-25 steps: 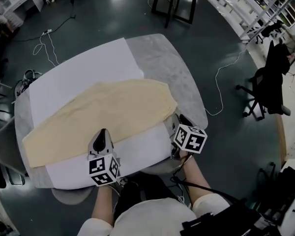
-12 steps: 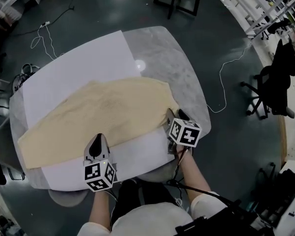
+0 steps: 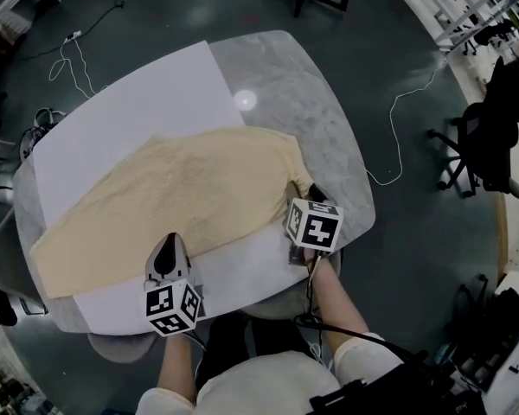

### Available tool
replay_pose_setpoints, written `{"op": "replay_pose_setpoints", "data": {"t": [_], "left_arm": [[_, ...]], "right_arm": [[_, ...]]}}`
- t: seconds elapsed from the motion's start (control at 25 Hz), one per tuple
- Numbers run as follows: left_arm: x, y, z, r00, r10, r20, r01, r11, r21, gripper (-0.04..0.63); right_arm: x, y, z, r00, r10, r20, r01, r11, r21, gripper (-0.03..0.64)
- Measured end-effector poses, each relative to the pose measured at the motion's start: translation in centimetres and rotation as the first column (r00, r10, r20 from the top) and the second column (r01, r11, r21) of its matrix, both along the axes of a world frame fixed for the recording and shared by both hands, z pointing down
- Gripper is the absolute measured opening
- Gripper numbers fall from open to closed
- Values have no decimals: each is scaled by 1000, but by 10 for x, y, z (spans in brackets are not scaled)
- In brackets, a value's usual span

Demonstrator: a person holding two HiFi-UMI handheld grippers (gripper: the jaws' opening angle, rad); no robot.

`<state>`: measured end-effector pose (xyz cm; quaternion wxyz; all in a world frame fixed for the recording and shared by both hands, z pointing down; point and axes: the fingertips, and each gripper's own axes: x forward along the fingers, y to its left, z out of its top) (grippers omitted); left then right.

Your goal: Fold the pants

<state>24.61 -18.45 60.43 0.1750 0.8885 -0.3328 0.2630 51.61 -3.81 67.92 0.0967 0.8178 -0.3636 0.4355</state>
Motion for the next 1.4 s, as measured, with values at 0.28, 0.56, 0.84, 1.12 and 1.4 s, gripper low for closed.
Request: {"op": "replay_pose_setpoints", "data": {"t": [0.28, 0.56, 0.84, 1.12, 1.4], "left_arm": [[10, 9, 10, 1000, 29, -4, -29, 999, -17, 17], [3, 11, 8, 999, 29, -14, -29, 999, -19, 17], [-17, 9, -3, 1000, 4, -26, -4, 1000, -4, 17], [-54, -10, -26, 998, -44, -49, 45, 999, 11, 17], [-95, -15, -46, 990, -108, -93, 111, 993, 28, 17]], "right_arm": [[0, -2, 3, 1000, 8, 10, -8, 1000, 2, 129], [-16, -13, -5, 996, 12, 84, -20, 995, 100, 52], [-20, -8, -28, 998, 43, 49, -51, 984, 172, 46], [-35, -14, -61, 999, 29, 17, -32, 977, 210, 44], [-66, -40, -98, 999, -29, -40, 39, 965, 261, 44]]}}
